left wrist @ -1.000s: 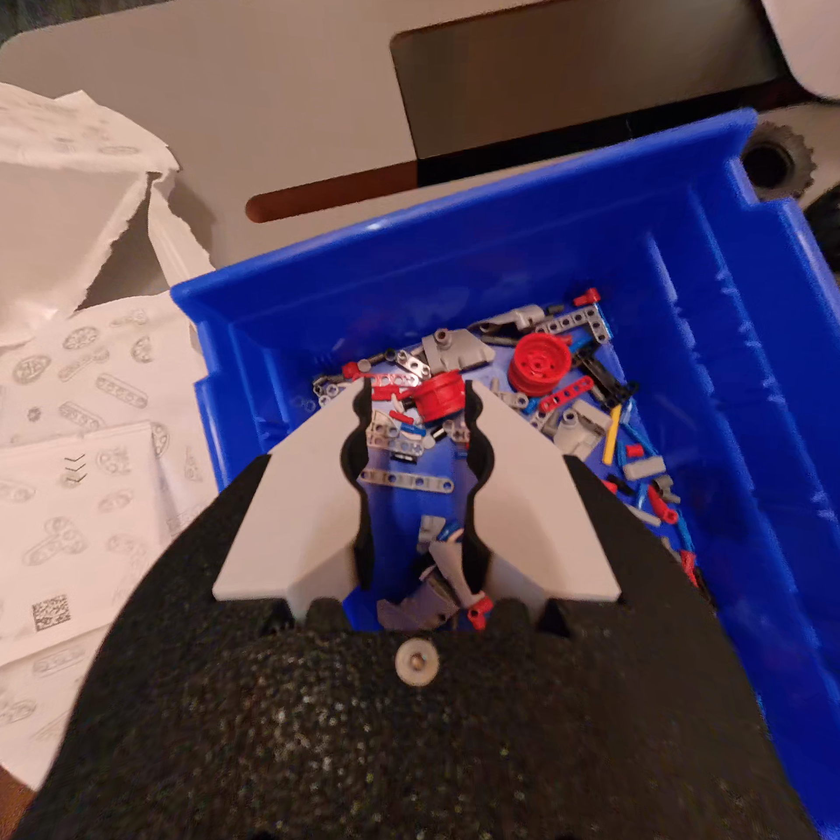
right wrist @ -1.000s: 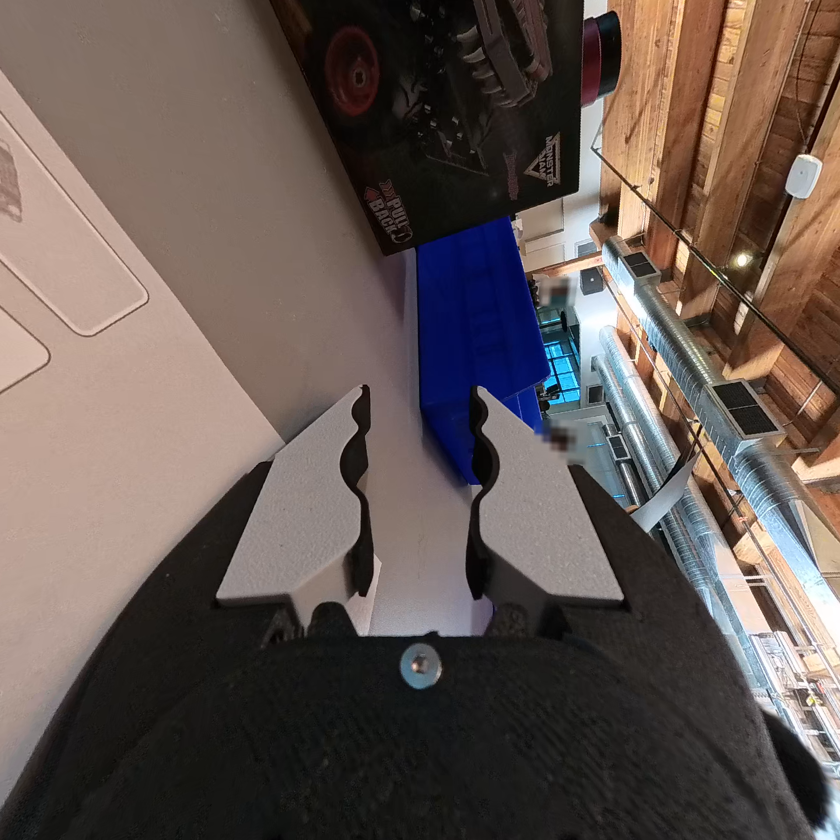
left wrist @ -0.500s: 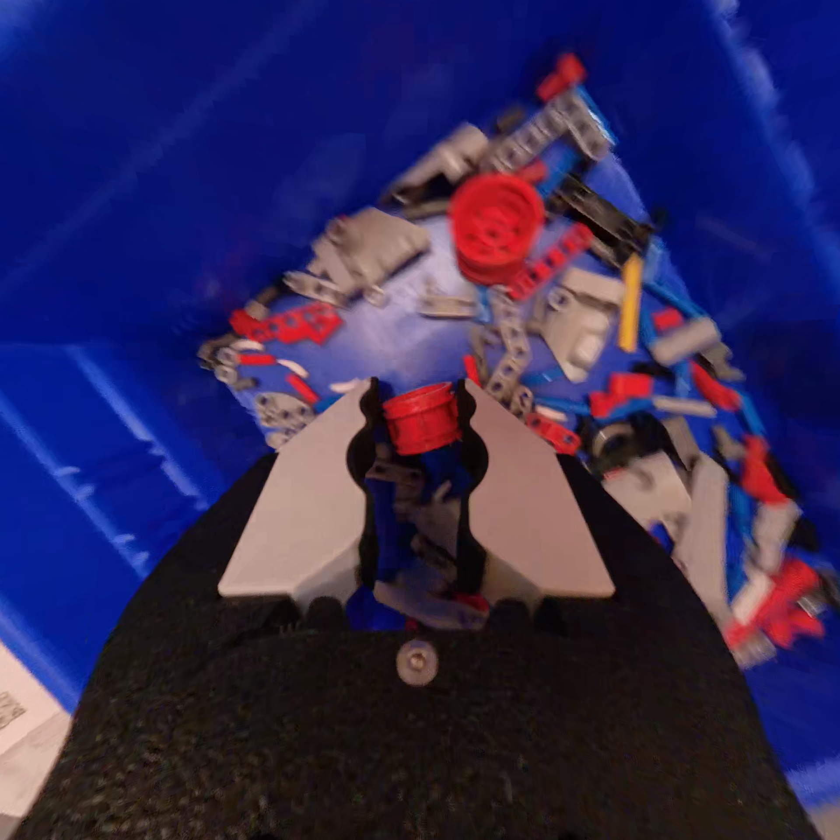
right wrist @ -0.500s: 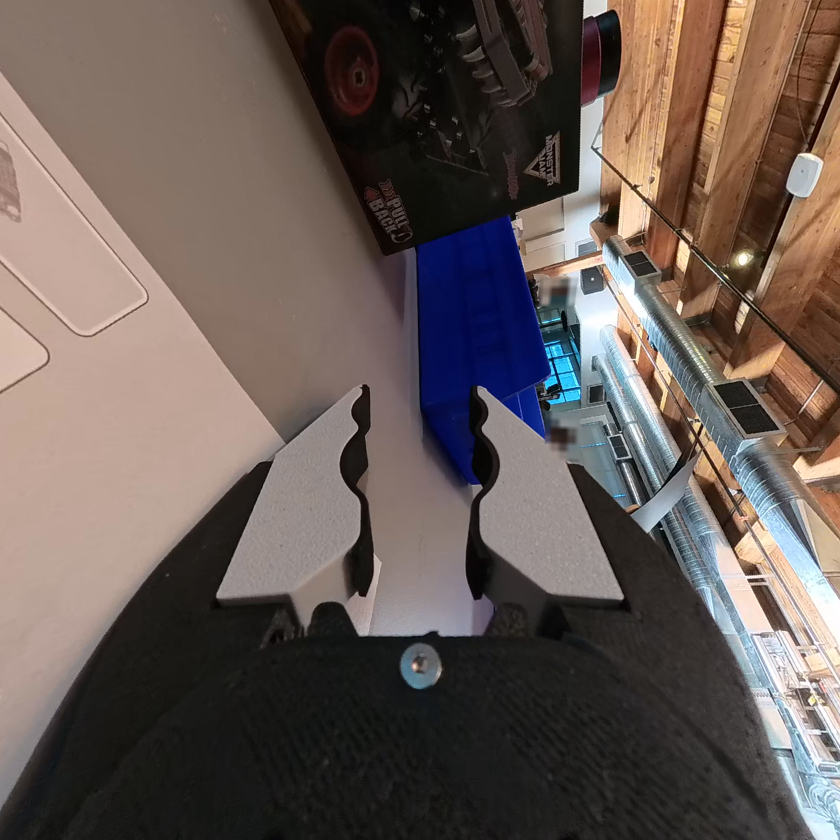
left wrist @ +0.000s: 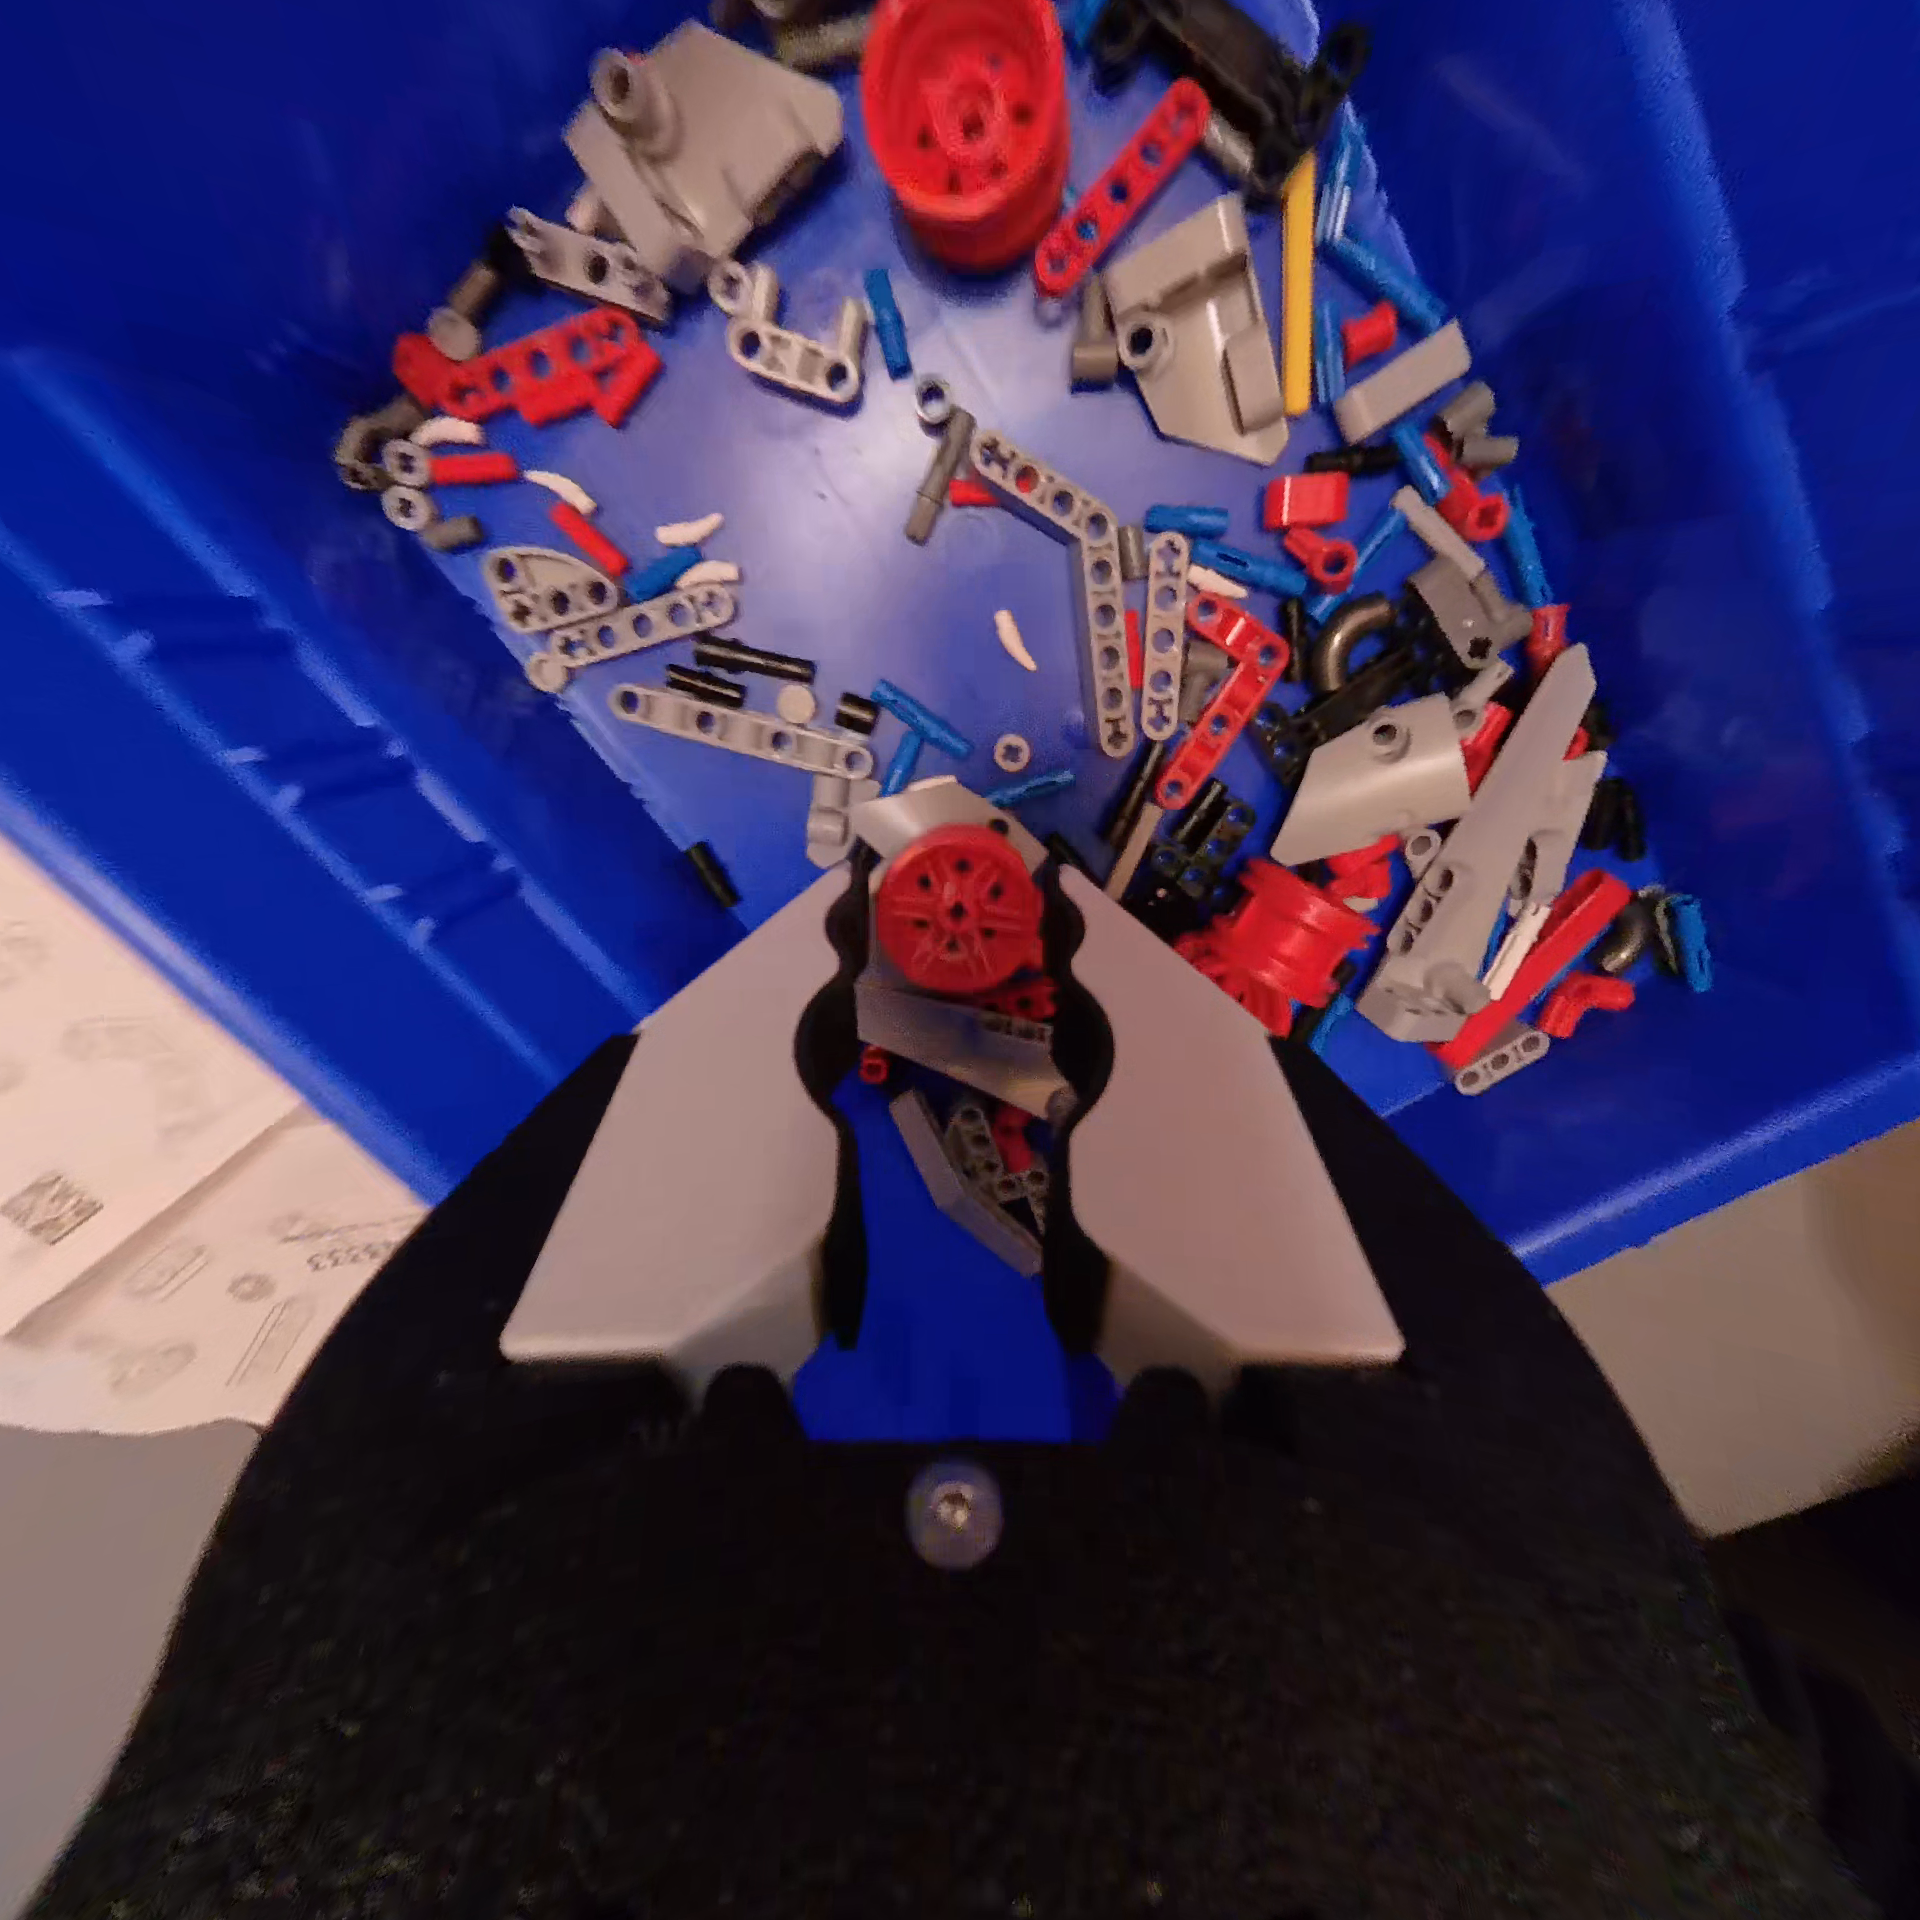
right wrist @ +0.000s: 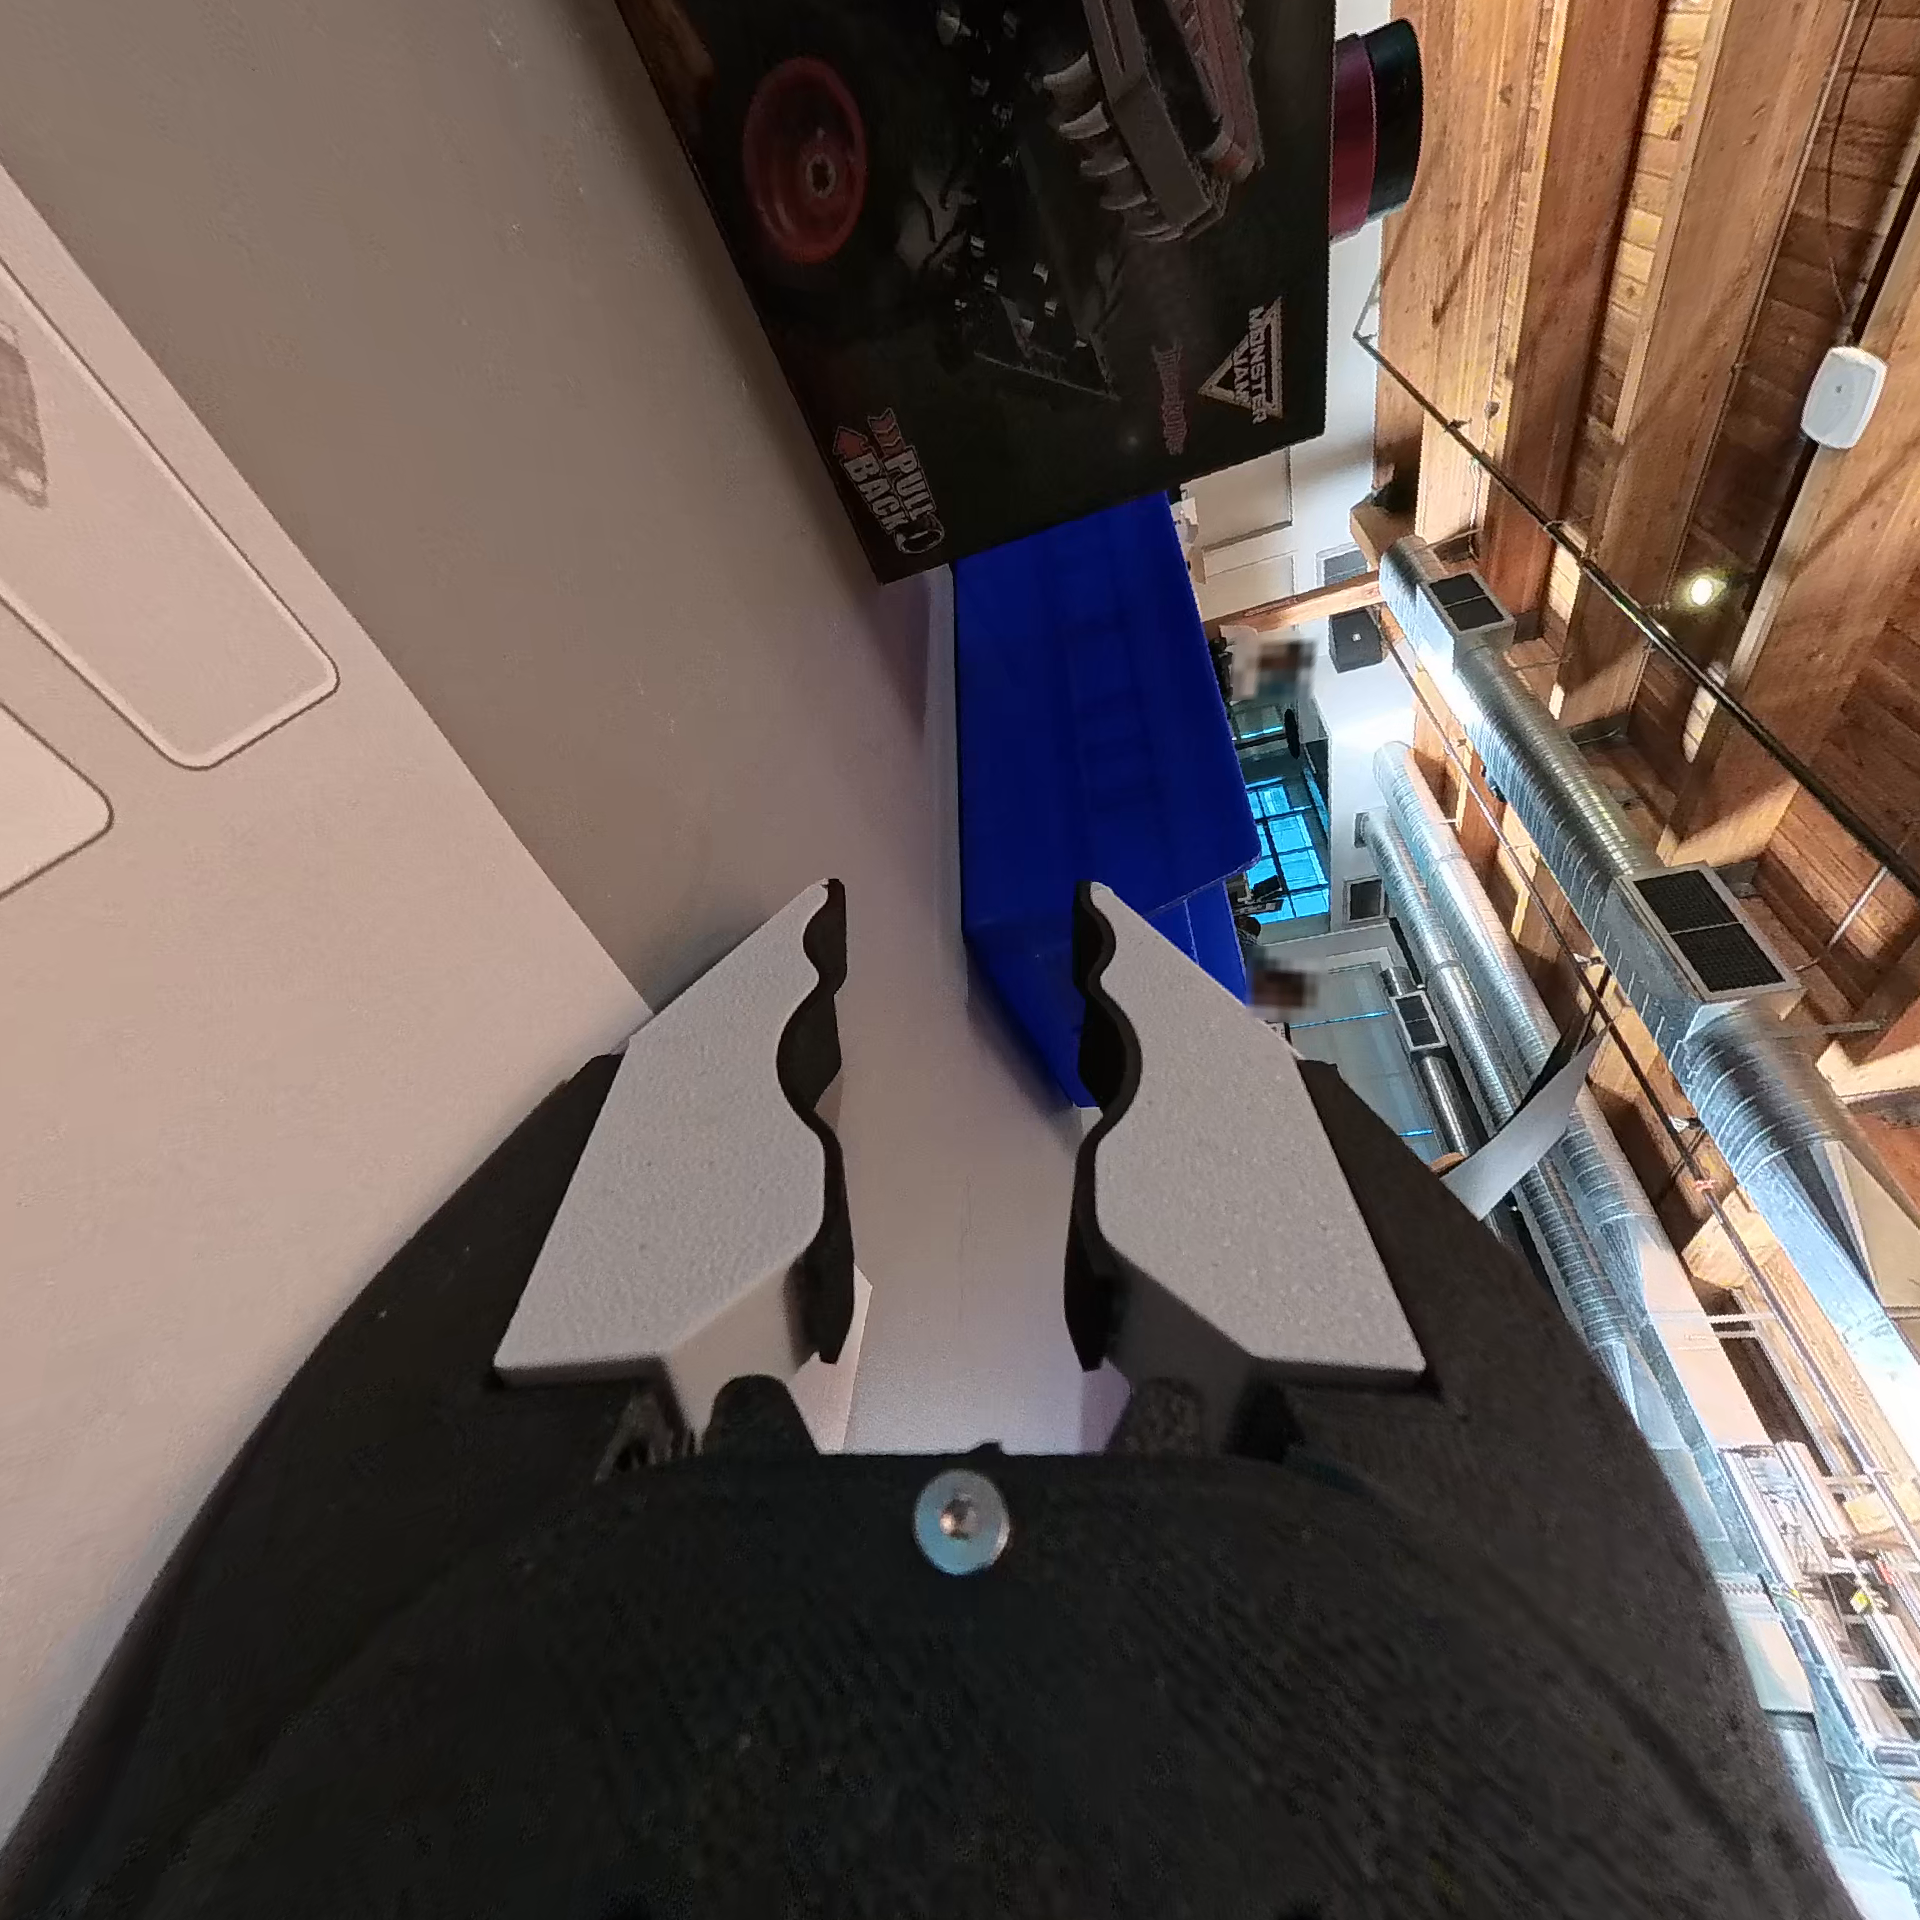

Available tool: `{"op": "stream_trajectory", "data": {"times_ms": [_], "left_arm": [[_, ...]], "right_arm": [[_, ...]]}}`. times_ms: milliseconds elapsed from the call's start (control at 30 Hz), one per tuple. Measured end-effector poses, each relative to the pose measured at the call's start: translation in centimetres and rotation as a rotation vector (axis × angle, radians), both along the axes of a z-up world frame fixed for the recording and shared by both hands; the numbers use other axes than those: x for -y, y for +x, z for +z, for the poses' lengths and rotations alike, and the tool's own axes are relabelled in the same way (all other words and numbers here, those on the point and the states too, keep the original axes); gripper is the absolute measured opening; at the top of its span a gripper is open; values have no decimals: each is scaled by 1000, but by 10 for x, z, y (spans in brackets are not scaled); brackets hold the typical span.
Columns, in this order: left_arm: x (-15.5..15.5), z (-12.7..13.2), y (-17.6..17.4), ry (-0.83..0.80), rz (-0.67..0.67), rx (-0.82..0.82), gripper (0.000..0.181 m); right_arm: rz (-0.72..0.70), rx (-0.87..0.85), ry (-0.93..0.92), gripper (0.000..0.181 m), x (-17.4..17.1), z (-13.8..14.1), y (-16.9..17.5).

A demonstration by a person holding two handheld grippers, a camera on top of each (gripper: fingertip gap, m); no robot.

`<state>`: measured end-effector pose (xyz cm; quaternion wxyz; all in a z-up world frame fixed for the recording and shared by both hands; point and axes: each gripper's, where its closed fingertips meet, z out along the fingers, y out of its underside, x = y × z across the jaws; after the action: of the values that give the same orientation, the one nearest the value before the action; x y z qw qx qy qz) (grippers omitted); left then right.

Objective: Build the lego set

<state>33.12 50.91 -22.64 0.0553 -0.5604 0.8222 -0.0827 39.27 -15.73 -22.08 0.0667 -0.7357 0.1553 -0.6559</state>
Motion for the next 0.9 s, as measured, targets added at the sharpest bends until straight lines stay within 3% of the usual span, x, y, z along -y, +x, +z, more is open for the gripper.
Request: {"op": "stream_trajectory", "data": {"times_ms": [33, 367, 500, 900], "left_arm": [[-2, 5, 4, -4, 14, 32, 31], [-33, 76, 63, -92, 273, 508, 29], [-40, 75, 64, -59, 284, 518, 29], [-19, 49, 75, -15, 191, 452, 32]], "right_arm": [[0, 0, 0, 41, 0, 0, 0], [-5, 1, -4, 41, 1, 0, 0], [-6, 0, -3, 40, 1, 0, 0], [-6, 0, -3, 40, 1, 0, 0]]}}
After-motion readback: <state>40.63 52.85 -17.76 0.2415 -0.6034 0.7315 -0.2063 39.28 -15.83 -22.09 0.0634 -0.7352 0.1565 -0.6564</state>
